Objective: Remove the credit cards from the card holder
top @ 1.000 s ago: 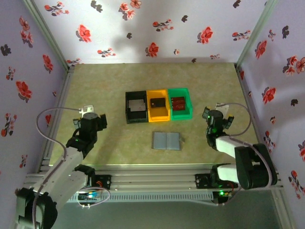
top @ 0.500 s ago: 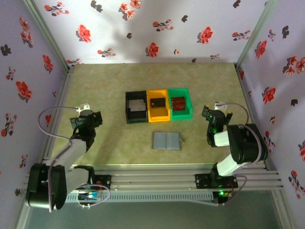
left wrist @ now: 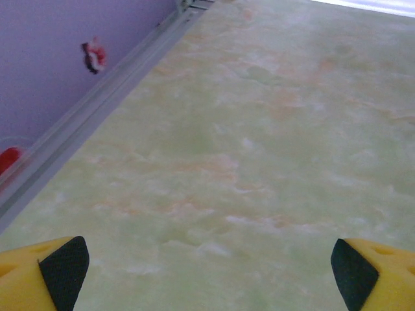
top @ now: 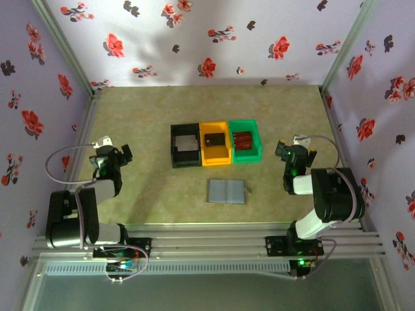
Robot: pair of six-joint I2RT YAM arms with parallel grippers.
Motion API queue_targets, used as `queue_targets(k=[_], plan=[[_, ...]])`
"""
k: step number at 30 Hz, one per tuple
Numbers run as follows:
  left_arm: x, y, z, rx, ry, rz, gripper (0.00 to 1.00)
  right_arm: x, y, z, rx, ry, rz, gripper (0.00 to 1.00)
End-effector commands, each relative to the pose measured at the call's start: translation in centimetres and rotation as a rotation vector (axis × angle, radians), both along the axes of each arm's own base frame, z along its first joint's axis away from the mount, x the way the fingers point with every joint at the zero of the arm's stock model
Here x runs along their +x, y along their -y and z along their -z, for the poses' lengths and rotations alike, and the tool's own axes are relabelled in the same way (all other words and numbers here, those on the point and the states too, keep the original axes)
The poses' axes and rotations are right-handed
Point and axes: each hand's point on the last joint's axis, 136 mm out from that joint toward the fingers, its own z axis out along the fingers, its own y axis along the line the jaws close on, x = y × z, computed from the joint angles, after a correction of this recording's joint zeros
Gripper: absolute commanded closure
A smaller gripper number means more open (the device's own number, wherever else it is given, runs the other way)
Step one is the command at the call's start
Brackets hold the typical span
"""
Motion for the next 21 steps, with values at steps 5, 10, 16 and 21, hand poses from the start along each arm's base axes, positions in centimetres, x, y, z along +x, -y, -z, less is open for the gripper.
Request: queue_targets(k=[5, 10, 16, 21], plan=[[3.0, 3.3, -0.3, 0.034, 0.073, 0.217, 0.00, 0.5, 0.2, -0.8, 0.022, 0.027, 0.010, 0.01], [3.2, 4.3, -0.2, 0.072, 0.070, 0.232, 0.00, 0.5, 0.2, -0.8, 0.022, 0.025, 0.010, 0.01], [3.0, 4.6, -0.4, 0.131, 0.077, 0.228, 0.00, 0.4, 0.2, -0.8, 0.023, 0.028, 0.010, 0.01], [2.9, 4.9, -0.5, 0.143, 0.083, 0.240, 0.00, 0.5, 0.1, -0.8, 0.022, 0.027, 0.008, 0.01]])
